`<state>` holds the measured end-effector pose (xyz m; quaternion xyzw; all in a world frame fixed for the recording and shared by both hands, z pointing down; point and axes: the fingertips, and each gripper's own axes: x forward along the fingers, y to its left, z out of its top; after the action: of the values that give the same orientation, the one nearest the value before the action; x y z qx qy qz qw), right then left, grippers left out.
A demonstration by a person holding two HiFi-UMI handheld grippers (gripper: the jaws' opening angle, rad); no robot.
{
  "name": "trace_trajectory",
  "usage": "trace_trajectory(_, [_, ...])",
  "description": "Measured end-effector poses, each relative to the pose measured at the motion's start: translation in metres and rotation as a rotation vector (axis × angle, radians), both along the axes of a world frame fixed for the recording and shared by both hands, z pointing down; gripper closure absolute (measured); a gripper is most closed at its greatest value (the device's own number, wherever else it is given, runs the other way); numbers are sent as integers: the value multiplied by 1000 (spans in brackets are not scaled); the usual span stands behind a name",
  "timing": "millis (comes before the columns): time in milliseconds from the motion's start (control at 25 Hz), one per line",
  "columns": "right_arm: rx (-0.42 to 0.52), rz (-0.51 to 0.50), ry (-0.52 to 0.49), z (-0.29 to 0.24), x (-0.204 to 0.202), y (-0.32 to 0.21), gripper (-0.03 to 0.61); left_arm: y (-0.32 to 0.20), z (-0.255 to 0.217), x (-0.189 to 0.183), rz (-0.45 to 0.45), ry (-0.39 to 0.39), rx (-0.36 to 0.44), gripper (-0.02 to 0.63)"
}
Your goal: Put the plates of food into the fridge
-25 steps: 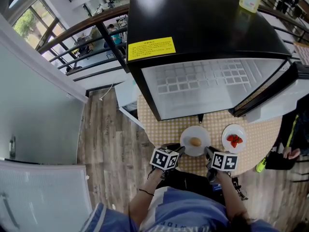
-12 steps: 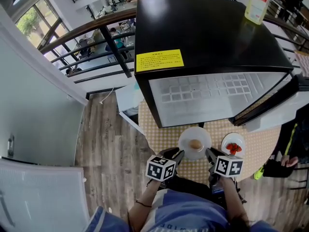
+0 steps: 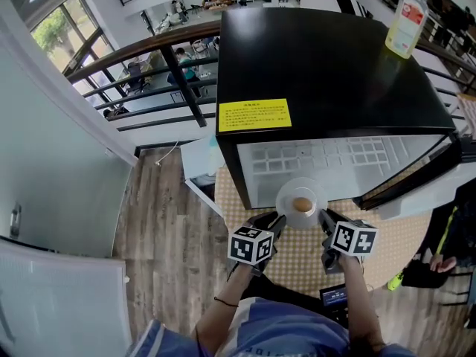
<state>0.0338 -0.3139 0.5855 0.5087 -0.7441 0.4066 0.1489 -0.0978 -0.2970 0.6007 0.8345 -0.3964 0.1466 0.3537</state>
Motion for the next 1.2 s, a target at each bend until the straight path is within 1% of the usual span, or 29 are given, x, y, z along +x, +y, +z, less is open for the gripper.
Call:
trace_trajectory(240, [16, -10, 10, 4, 2, -50, 508, -33, 2, 3, -99, 26, -20, 506])
trace_trajectory(520, [15, -47, 29, 19, -2, -87, 508, -53, 12, 4, -168, -10, -42, 506])
trace_trajectory(680, [22, -52, 45, 26, -5, -98, 508, -60, 16, 3, -175, -23, -50, 508])
trace_trajectory(880, [29, -58, 56, 32, -6, -103, 508, -64, 14, 3, -193, -4, -46, 506])
trace_trajectory(1000, [54, -61, 52, 31, -7, -104, 508, -64, 14, 3, -194, 7, -45, 506])
trace_trajectory(1120, [96, -63, 59, 29, -7, -105, 508, -63, 13, 5, -176, 5, -33, 506])
trace_trajectory(1160, [109, -62, 63, 29, -6, -105, 508, -62, 12, 7, -168, -4, -25, 498])
trace_trajectory(1200, [120, -60, 66, 28, -6, -104, 508, -61, 11, 8, -159, -18, -12, 468])
